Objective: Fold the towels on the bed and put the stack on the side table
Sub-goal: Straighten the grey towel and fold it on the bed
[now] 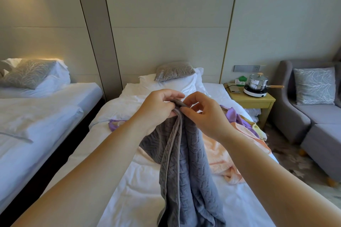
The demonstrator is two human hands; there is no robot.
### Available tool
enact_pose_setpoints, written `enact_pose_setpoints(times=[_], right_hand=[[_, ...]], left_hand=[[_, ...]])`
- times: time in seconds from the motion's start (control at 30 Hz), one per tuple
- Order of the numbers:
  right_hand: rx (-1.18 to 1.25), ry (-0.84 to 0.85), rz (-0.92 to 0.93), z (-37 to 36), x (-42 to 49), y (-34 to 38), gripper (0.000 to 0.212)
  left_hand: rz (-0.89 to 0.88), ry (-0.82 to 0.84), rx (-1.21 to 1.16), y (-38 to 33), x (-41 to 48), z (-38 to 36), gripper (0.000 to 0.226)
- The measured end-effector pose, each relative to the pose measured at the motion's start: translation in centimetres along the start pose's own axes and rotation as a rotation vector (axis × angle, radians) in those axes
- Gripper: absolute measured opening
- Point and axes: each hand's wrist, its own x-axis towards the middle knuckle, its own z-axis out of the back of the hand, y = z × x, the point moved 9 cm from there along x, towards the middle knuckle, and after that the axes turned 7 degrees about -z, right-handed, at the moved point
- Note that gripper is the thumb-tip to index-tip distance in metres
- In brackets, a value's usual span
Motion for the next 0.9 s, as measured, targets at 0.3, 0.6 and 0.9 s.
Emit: enact_pose_setpoints(times=[0.3,0.6,0.9], right_hand=[[0.033,-0.08,0.026,1.2,-0.6,-0.2,0.037],[-0.135,-0.139,0.016,1.3,-0.5,0.1,0.035],[-0.097,-0.13,0.012,1.5,-0.4,0.1,0.016]], left_hand=[[-0.177,0.122,0.35,-2.1,0.6,0.2,0.031],[-0.358,0.067,0.848,-5.4,1.3,0.0,0.017],[-0.394,0.098,0.816,-5.1,1.5,0.1,0.019]])
